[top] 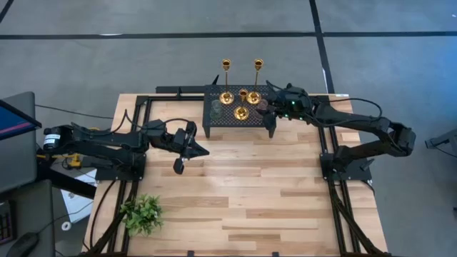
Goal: Pick & Place candle stick holders
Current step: Put the pink glass candle holder on the shelf, then adjust the glass candle holders on the shelf
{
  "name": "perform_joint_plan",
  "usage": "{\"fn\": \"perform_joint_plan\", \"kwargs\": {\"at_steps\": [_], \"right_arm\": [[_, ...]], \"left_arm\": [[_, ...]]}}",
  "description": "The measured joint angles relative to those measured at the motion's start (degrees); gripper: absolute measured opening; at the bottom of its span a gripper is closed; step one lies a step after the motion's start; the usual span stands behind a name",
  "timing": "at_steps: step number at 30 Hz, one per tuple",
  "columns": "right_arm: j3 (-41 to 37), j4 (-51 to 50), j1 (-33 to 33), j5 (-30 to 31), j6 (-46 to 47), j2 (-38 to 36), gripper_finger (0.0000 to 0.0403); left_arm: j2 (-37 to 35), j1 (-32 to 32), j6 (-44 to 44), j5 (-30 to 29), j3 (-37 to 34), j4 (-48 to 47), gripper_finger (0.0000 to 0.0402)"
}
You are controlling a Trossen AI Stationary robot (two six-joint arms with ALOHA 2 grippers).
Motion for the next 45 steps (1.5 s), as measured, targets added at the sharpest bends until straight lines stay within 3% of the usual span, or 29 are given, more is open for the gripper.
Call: {"fn": "perform_joint_plan", "kwargs": {"at_steps": [8,13,17,24,26,33,38,43,45], "right_arm": [[9.6,-19.6,1.8,-2.1,-1.6,-4.7,0.0270],[11.9,-26.1,6.1,-3.0,0.3,-8.6,0.0256],[11.9,-27.5,10.4,-3.0,1.1,-10.4,0.0196],[11.9,-27.8,18.0,-2.9,3.5,-9.5,0.0029],[11.9,-27.8,19.9,-2.8,3.5,-8.5,0.0009],[11.9,-24.8,22.4,-4.8,3.4,-3.5,0.0030],[11.9,-23.2,21.6,-8.7,1.7,-0.7,0.0004],[11.9,-19.0,21.3,-8.4,1.3,0.9,0.0011],[11.9,-17.1,22.3,-4.6,-0.8,1.0,0.0007]], "left_arm": [[0.0,0.0,0.0,0.0,0.0,-0.2,0.0010],[0.0,0.0,0.0,0.0,0.0,-0.2,0.0010],[0.0,0.0,0.1,0.0,0.0,-0.2,0.0010],[0.0,0.0,0.2,0.0,0.0,-0.2,0.0010],[0.0,0.0,0.2,0.0,0.0,-0.2,0.0010],[0.0,0.2,0.1,0.0,0.0,-0.2,0.0010],[0.0,0.2,0.0,0.0,0.0,-0.2,0.0010],[0.0,0.2,0.0,0.0,0.0,0.2,0.0010],[0.0,0.2,0.0,0.0,0.0,0.2,0.0010]]}}
